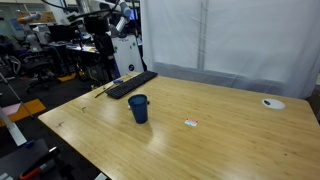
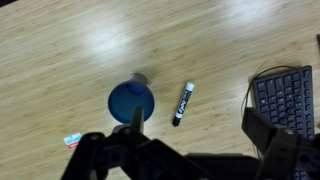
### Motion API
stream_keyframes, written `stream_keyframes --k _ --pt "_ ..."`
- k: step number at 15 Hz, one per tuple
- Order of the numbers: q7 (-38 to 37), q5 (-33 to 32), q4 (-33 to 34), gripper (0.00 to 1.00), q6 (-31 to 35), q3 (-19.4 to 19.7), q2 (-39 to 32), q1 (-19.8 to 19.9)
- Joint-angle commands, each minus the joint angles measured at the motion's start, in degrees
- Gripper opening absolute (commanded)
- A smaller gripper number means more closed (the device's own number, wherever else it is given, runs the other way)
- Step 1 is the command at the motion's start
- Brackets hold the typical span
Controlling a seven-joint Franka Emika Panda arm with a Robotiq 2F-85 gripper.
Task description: Pick up the pen from the table and put it in the blue cup.
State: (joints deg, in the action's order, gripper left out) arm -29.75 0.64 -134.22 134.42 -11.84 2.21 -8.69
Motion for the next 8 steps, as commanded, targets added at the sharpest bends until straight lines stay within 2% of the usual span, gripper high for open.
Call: stream_keyframes --k 1,5,8 --pt "-4.6 -0.9 1.0 1.00 6.2 -0.1 -4.0 -1.2" --pt "-13.7 -1.5 2.2 1.00 10.5 1.3 -8.8 -2.3" --pt "-17.9 -2.8 4.3 1.00 11.2 2.4 -12.9 -3.2"
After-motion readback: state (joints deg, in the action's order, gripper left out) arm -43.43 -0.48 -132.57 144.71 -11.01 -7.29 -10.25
